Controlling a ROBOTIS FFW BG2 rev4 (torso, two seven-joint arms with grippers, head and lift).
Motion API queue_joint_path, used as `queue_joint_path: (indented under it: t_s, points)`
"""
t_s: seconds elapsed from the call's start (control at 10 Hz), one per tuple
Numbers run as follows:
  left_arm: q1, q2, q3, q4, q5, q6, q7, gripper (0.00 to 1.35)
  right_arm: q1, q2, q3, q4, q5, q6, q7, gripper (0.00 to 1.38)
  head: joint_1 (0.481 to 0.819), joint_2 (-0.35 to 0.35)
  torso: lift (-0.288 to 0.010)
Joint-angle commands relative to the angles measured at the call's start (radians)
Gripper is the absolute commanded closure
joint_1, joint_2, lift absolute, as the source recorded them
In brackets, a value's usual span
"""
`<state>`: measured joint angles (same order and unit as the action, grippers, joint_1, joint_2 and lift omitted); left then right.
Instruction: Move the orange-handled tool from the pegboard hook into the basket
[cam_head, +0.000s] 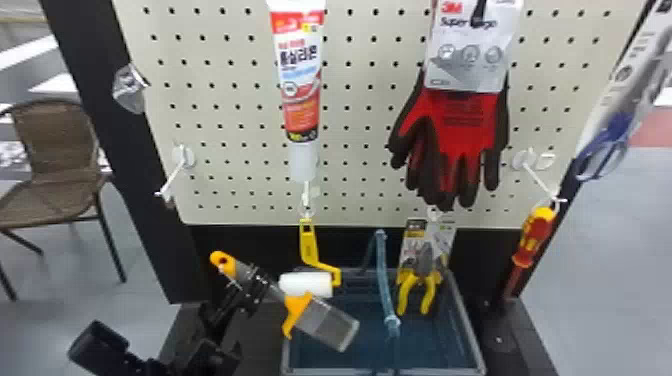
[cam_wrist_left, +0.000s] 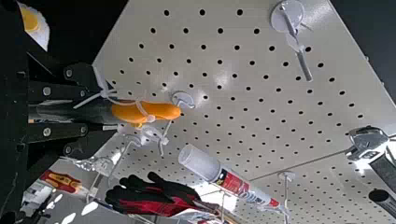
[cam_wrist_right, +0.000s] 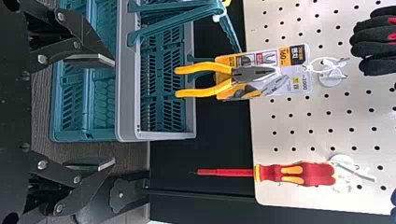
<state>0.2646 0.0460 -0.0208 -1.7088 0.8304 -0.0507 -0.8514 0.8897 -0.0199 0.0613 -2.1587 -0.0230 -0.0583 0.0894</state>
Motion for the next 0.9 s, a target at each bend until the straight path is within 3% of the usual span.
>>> queue_joint_path:
  t_s: [0.0, 0.8]
  points:
    - [-0.006, -0.006, -0.013, 0.021, 0.006, -0.021, 0.002, 1.2, 0.0, 0.0, 0.0, 0.0, 0.0, 0.0, 0.0, 0.52, 0.549, 0.0, -0.1]
    - [-0.011, -0.02, -0.12, 0.078, 0.064, -0.1, 0.037, 1.2, 0.0, 0.0, 0.0, 0.0, -0.003, 0.0, 0.0, 0.52, 0.549, 0.0, -0.1]
